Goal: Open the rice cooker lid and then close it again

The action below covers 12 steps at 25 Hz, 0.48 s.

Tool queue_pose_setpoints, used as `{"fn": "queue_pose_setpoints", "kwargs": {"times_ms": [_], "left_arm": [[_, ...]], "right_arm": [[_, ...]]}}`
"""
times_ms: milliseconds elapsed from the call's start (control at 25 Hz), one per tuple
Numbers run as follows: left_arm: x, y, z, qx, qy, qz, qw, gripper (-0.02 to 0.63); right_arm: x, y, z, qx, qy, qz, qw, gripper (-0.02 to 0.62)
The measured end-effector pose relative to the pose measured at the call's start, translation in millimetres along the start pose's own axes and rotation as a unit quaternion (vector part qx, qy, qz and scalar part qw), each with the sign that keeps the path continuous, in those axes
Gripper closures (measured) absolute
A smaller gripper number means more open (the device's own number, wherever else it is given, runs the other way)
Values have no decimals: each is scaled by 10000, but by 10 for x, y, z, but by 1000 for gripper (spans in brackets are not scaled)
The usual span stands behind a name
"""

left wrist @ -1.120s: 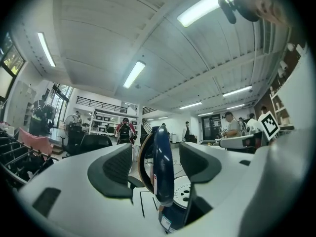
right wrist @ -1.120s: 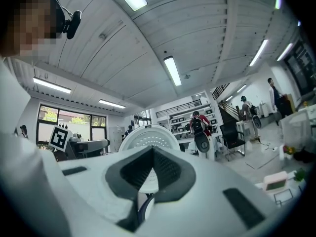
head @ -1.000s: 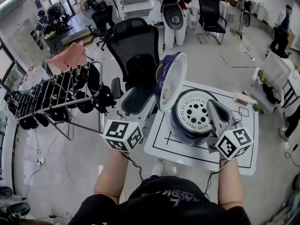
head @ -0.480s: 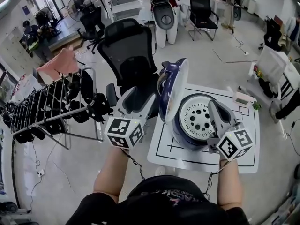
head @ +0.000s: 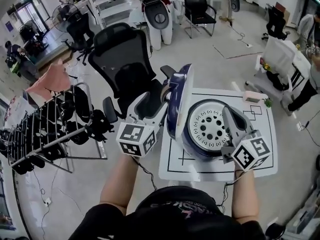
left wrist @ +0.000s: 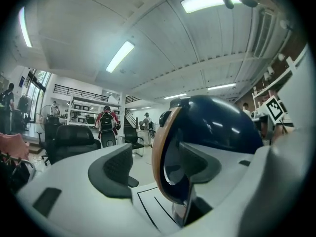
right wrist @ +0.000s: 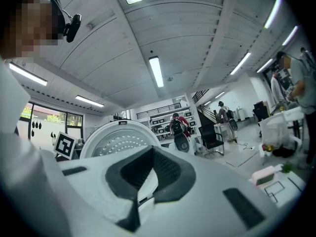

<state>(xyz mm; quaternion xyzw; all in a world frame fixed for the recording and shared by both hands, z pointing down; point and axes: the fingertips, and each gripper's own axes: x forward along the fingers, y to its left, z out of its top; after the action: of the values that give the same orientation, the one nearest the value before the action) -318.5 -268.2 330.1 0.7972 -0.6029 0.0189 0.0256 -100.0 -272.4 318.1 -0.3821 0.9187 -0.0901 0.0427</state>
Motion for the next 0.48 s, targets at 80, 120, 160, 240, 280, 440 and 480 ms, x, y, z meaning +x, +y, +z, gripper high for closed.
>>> {"fn": "queue_pose_setpoints", "kwargs": {"times_ms": [80,120,160,240,280,440,480], "left_arm": [[91,-3,-28,10,32,-105,9999,321],[135,-8,-44,19,47,-153,9999,321],[177,-13,-61,30,59,-194,9998,321],[247,-17,-87,39,73,-264,9996,325],[277,-16,-96,43,81,-299,9995,326],[385,-12,-117,171,134,-387,9990,331],[407,-17,-121,193,140,-404,9989,337]], "right_arm": [[1,-37,-4,6,3,-110,9999,594],[2,-51,-11,3,12,-157,9999,594],[4,-63,-18,-5,24,-197,9998,594],[7,-81,-33,-16,38,-268,9996,594],[10,-85,-34,-22,44,-301,9995,594],[26,-103,-25,-23,45,-417,9991,594],[27,-107,-28,-18,41,-440,9990,594]]}}
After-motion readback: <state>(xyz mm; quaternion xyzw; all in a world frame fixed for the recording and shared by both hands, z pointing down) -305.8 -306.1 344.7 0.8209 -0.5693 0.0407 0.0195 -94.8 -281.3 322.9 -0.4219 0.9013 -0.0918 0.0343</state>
